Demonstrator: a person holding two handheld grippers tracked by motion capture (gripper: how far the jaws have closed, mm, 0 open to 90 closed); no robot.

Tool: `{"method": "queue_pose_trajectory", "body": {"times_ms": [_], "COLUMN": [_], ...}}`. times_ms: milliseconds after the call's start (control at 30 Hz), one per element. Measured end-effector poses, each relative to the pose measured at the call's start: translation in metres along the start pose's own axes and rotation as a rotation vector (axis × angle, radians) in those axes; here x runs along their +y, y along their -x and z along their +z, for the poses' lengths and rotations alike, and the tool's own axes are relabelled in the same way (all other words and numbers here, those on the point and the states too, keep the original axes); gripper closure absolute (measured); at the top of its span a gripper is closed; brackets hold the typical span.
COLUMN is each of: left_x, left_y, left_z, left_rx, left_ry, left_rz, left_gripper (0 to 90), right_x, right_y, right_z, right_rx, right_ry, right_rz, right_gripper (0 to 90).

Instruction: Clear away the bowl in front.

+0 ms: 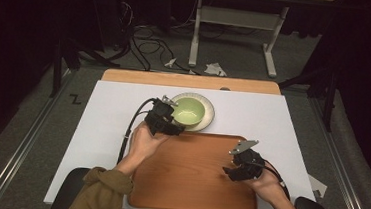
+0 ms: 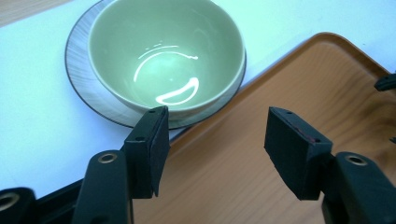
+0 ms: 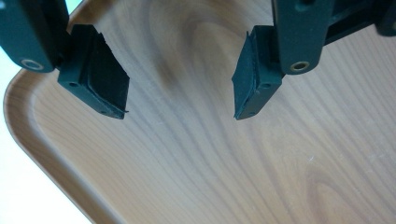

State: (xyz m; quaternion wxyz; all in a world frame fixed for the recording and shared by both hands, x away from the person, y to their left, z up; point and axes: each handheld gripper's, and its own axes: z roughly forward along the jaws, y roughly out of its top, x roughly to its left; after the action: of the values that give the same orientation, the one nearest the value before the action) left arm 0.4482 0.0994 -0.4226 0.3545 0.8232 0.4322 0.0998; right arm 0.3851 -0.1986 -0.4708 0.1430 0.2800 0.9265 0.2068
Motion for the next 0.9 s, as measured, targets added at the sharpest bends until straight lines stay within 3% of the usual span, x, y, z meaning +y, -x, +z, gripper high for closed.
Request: {"method": "queue_pose_trajectory", "body": {"times_ms": [267,900], "left_x": [0.009,0.031], "left_y": [-0.003,-0.021], "left_z": [-0.002,0.012], "left_rx": [0.010,0.047], "left_ry": [0.006,-0.041], "left_rz": [-0.003,-0.035], "left_gripper": [41.0,38.5], "right_x": [0.000,0.000], "right_y": [0.000,-0.001], "right_z": [0.000,0.001], "right_rx": [0.000,0.001], "right_ry": [-0.001,-0.003], "right_rz": [-0.001,-0.017], "right_gripper": [36.0,36.2]}}
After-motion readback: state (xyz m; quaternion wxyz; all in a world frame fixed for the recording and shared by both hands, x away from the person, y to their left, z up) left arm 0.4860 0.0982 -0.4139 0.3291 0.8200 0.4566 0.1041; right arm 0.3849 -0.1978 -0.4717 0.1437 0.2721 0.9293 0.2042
